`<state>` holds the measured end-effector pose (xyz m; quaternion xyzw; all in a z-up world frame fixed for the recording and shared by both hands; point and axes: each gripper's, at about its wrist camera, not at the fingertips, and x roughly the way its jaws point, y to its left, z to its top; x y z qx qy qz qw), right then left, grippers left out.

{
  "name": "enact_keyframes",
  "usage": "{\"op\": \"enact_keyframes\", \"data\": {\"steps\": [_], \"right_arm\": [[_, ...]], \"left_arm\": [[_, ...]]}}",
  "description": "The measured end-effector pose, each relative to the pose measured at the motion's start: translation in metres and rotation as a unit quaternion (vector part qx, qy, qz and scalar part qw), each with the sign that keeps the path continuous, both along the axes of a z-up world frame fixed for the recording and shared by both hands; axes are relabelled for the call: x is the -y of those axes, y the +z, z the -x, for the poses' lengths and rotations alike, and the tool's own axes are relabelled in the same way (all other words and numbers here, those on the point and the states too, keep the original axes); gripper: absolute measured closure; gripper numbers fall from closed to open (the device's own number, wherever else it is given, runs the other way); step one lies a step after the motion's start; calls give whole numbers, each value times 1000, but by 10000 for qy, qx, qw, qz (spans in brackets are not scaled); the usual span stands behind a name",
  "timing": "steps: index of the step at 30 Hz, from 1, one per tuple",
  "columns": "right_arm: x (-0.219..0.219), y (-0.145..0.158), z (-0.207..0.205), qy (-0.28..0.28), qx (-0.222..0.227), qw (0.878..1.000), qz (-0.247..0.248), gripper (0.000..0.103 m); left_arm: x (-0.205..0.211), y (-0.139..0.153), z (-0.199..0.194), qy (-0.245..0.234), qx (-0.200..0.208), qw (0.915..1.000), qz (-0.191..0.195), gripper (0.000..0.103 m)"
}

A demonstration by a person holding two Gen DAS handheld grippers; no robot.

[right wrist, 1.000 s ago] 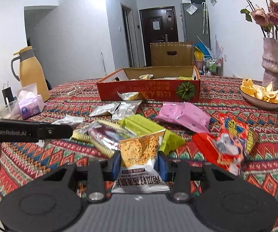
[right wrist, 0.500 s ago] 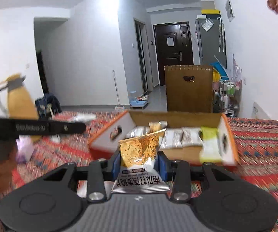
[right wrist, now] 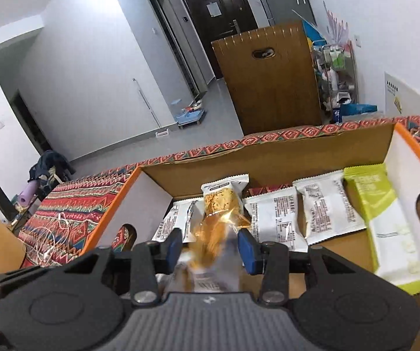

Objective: Organize snacks
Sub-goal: 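Carry both packets over the orange box and release them inside, then withdraw both open grippers from the box back to the pile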

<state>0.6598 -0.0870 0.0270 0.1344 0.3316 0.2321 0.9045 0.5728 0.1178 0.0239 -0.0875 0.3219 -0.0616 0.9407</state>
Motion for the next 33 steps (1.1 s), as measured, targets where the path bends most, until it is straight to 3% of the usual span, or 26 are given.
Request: {"op": "enact_keyframes", "data": {"steps": [6,12,15,19,22,27,33], "right_arm": [[10,2,3,-76,19,9999,-143,55],[24,28,35,-127,259,9996,6,55],[34,43,60,-173,409,9989,125,55],[49,63,103,-113,589,9974,389,41],[62,75,142,-110,775,9946,681,37],[89,88,222,-152,1131,9884,998,26],[117,81,317,-215,1424,9814,1269,15]], "left_arm": [[-6,13,7,156,171,9997,-59,41],[2,36,33,102,316,9993,-144,40],[7,51,58,38,451,9987,-232,35],[15,69,101,2,648,9972,-368,28],[22,74,138,-69,691,9966,-439,23],[39,70,209,-166,807,9949,-576,17],[53,58,294,37,836,9955,-454,16]]}}
